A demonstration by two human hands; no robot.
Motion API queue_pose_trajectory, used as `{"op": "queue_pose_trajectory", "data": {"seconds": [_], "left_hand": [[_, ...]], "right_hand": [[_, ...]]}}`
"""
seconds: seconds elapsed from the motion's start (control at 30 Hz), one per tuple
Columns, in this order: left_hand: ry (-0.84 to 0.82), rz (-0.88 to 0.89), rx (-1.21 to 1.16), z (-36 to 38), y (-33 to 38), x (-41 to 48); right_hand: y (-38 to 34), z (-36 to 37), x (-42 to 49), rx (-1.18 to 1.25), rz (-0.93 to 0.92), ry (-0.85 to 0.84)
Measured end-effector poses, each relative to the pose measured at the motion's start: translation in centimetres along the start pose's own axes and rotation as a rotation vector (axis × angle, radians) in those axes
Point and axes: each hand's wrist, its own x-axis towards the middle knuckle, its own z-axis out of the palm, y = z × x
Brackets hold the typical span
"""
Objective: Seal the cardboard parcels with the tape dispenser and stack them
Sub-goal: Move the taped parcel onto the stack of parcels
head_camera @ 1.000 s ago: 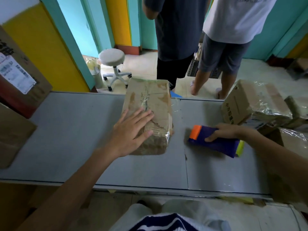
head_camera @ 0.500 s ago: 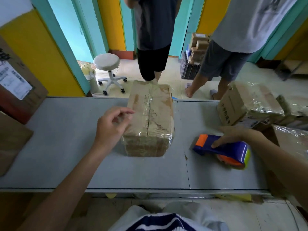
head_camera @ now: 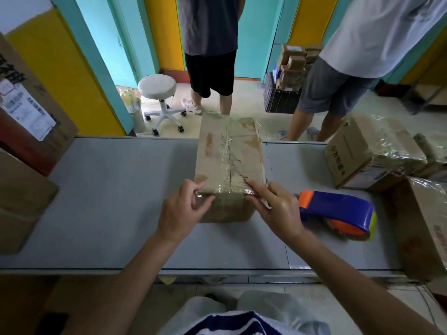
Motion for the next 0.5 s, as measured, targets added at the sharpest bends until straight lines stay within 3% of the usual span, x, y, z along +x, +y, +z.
{"op": "queue_pose_trajectory", "data": {"seconds": [0.1,0.27,0.37,0.5], "left_hand": [[0.038,-0.041,-0.034,0.9,0.1,-0.8],[-0.234,-0.146,-0.443,-1.9,-1.3,-1.2],[-0.328,-0.022,-0.324,-2.7,-2.9,0.2],[-0.175,0.181,-0.088,-1.4,-3.4,0.7]], "right_hand": [[-0.2,0.4,-0.7,0.018,0.026,-0.009],[0.3,-3.1,0.4,0.636,0.386,-0.378],[1.4,-3.4,0.5,0.441,0.210,-0.440],[1.5,-1.6,0.0,0.197,0.083,-0.256]]}}
